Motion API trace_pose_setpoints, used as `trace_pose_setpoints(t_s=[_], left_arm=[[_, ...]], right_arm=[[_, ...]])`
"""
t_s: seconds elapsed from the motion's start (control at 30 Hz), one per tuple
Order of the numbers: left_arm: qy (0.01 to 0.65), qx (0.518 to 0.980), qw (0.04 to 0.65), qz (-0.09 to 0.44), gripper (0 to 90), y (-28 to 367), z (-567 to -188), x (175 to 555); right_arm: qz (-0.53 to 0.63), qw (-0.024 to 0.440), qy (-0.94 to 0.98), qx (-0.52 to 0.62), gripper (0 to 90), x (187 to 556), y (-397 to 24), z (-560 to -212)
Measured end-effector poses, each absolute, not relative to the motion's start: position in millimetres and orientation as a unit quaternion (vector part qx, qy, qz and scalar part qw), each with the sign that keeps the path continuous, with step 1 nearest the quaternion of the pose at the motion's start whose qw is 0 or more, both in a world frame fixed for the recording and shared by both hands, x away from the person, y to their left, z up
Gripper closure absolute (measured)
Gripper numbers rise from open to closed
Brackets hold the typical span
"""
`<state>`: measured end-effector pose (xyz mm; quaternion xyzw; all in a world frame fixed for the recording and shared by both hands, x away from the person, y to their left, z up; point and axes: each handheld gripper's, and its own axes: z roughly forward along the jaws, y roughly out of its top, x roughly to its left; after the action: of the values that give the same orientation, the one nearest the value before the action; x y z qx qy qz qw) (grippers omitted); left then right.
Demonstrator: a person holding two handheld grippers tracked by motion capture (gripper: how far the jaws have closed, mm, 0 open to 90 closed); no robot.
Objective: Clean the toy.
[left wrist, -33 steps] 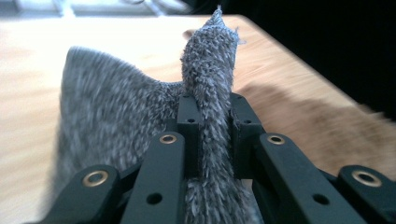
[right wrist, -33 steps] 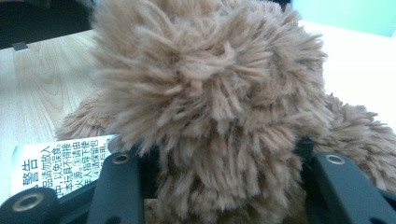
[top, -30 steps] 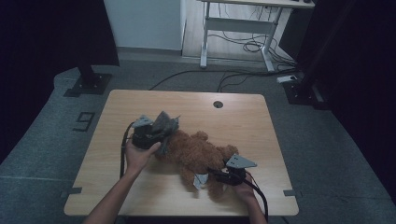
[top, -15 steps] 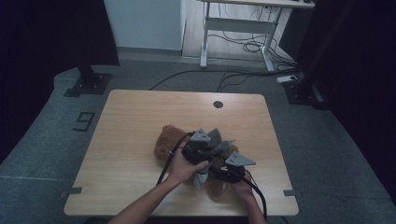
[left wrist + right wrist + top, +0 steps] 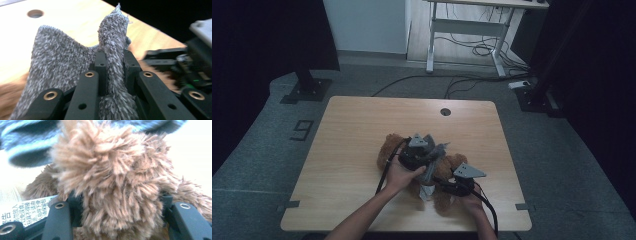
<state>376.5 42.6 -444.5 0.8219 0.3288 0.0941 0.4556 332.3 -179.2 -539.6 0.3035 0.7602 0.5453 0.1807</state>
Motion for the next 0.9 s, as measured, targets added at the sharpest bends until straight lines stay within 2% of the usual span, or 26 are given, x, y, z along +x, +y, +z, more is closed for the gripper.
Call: trace_pose_setpoints(t_s=[0.13,0.47,0.6,0.9], left_arm=[[0.363,0.805,0.456,0.112,77.2,74,-446,386],[0.435,0.760,0.468,0.118,77.2,155,-451,402],[0.452,0.753,0.461,0.127,77.5,174,-457,401],[0.489,0.754,0.424,0.111,77.8,198,-492,403]], right_arm=[[0.547,0.180,0.759,0.303,43.5,332,-179,-540],[0.550,0.178,0.757,0.305,43.2,331,-179,-541],[0.551,0.176,0.755,0.308,42.8,331,-179,-541],[0.553,0.171,0.752,0.316,41.1,331,-180,-542]])
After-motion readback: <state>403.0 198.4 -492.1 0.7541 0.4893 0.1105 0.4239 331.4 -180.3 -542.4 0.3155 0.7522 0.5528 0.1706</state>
